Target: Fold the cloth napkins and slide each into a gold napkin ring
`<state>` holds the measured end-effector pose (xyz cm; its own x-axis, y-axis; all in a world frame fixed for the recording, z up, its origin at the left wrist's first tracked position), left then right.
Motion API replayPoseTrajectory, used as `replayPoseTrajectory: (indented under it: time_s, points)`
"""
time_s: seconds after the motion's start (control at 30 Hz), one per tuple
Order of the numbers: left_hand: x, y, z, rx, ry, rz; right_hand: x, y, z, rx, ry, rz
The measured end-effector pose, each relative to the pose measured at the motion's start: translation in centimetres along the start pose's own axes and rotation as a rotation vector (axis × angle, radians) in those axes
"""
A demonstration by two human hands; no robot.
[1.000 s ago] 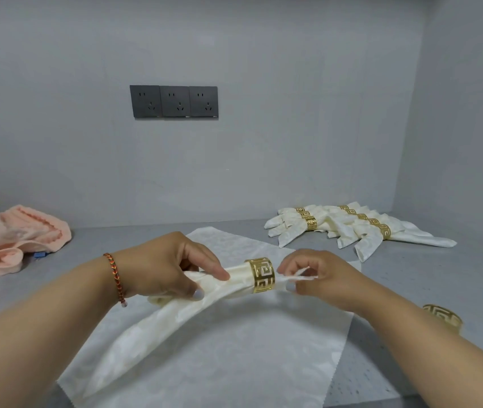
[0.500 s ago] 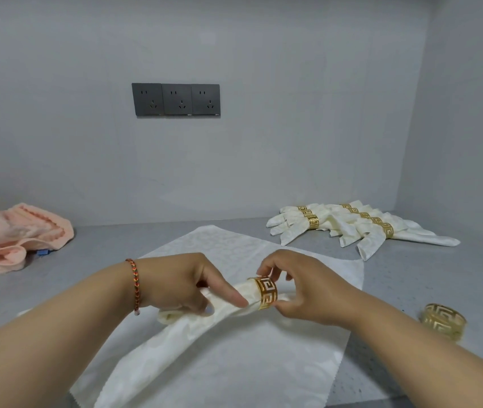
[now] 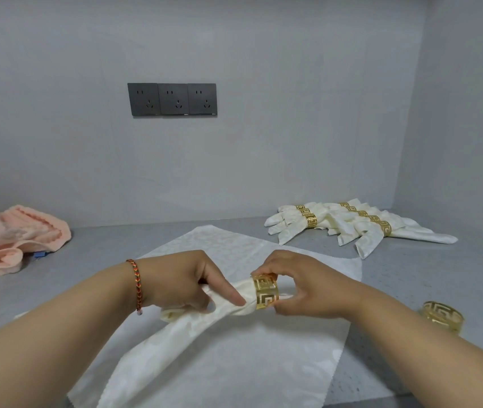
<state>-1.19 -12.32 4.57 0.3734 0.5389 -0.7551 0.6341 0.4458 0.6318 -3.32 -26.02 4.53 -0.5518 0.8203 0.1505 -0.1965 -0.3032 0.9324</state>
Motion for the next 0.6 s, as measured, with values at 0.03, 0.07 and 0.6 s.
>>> replayPoseTrajectory:
  time_s: [0.03,0.07,0.6]
  points:
    - [0.0,-0.1,0.1,-0.001,-0.001,-0.006,-0.2,-0.1,0.1,0.009,-0.008,-0.016]
    - [-0.1,-0.2,0.1,0.001,-0.003,-0.018,-0.2,0.0,0.1,-0.009,-0.015,-0.030]
    - [-0.3,0.2,0.1,0.018,-0.133,-0.194,-1.5,0.0,-0.2,-0.072,-0.185,0.427]
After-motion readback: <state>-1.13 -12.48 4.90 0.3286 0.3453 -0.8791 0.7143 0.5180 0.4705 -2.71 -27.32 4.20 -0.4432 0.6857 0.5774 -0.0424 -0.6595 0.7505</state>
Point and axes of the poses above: each hand's wrist, its own z-axis towards the middle knuckle, its own y-axis out of the back of the hand, x = y × z, the point moved 9 cm from there along z, towards the middle knuckle, and after that the axes turned 14 degrees about -z, right-handed, at the moved point
